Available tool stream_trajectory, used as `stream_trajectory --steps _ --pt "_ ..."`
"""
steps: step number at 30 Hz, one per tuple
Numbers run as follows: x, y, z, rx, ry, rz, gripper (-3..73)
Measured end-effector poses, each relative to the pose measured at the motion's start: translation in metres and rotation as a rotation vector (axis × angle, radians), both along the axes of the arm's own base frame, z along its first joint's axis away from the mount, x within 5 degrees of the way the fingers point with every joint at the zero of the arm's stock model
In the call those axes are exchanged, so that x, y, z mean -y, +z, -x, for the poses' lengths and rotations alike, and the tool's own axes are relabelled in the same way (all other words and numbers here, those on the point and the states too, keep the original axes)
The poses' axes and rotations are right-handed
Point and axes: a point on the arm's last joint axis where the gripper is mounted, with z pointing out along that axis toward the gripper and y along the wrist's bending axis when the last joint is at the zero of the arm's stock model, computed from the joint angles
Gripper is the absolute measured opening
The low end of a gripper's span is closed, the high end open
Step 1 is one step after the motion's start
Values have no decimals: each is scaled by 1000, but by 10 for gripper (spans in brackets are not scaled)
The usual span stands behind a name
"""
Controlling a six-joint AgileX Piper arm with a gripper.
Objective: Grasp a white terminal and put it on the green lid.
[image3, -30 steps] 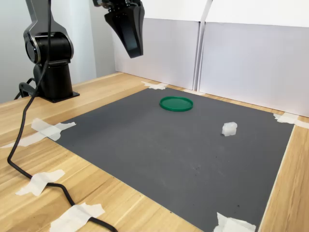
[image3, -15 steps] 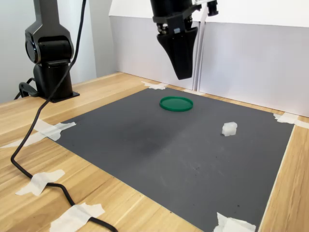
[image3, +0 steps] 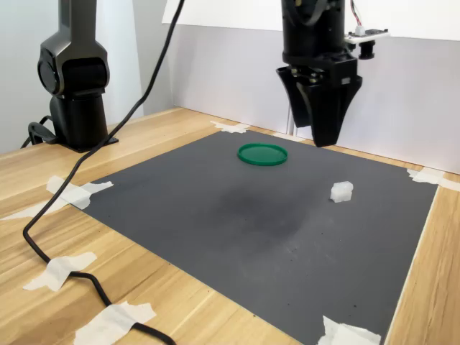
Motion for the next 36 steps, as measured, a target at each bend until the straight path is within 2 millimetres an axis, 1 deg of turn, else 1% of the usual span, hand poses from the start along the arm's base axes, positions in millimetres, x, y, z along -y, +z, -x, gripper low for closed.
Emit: stream_trajectory --steps 4,7,16,20,22,36 --pt "-25 -13 -2 -34 65 16 644" --pt "-34 -23 -4 -57 84 22 642" --pt "-37 -42 -13 -57 89 49 642" --pt "-40 -55 -16 -83 102 53 640" --pt "-42 -58 -16 -91 104 46 640" --pt "-52 -57 -18 -63 138 -17 640"
